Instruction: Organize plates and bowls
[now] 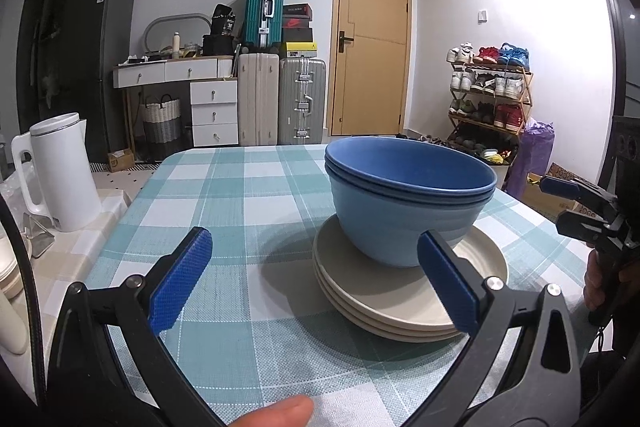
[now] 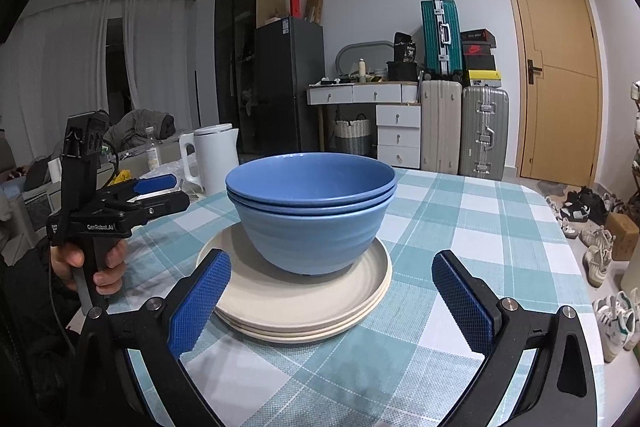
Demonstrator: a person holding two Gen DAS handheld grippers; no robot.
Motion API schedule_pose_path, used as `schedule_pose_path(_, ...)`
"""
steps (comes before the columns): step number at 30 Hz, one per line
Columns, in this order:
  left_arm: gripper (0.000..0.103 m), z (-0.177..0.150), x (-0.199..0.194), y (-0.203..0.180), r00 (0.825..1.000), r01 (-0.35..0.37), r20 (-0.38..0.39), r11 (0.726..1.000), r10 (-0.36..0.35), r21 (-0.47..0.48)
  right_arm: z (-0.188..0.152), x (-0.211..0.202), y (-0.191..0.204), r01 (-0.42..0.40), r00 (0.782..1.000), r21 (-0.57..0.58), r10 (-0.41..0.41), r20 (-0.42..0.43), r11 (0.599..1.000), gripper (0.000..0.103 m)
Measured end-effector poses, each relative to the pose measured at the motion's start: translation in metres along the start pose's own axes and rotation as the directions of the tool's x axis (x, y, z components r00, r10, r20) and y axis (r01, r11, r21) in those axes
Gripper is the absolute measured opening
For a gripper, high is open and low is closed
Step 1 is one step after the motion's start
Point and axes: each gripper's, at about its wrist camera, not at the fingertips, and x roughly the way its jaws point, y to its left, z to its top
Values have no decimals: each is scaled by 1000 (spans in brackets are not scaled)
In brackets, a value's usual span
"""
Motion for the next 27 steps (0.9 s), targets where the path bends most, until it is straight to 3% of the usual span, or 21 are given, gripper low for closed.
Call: schedule_pose_path(27, 103, -1, 2, -1, 1000, 2, 3, 1000, -2, 3, -1, 0, -1, -6, 1000, 2, 6, 10, 1000, 103)
